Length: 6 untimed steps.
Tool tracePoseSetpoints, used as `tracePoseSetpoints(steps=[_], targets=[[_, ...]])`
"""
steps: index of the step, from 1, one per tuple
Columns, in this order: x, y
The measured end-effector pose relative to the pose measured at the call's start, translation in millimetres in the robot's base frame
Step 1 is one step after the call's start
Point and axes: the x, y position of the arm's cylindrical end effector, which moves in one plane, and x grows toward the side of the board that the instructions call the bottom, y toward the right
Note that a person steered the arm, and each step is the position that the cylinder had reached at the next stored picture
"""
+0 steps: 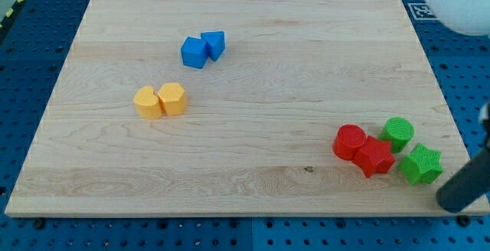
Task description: Nudge the green star up a bit
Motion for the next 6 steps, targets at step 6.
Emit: tracePoseSetpoints(steps=[6], targets=[[-5, -29]])
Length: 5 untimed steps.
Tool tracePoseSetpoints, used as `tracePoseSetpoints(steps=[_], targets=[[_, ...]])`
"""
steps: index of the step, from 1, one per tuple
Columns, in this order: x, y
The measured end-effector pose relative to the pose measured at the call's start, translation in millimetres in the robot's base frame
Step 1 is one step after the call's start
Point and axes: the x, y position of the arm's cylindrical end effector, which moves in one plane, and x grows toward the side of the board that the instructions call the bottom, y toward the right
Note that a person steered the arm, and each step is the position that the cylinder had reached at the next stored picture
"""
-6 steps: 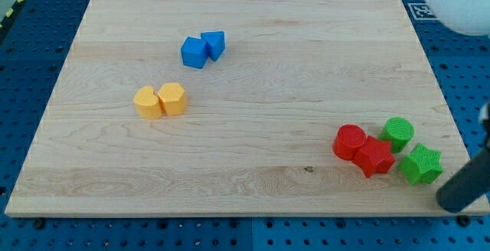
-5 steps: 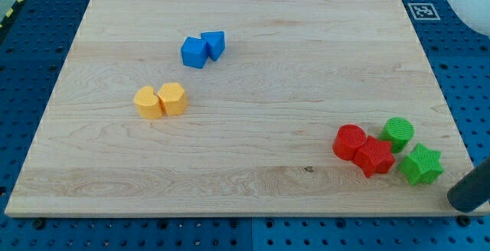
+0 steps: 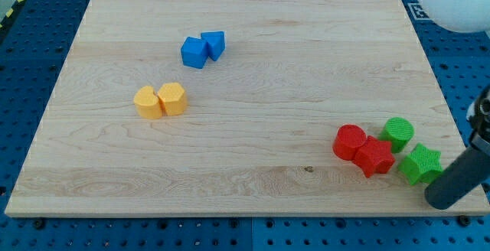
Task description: Nudge the green star up a bit
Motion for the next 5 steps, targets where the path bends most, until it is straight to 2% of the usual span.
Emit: tracePoseSetpoints(steps=[5], targets=[[-12, -9]])
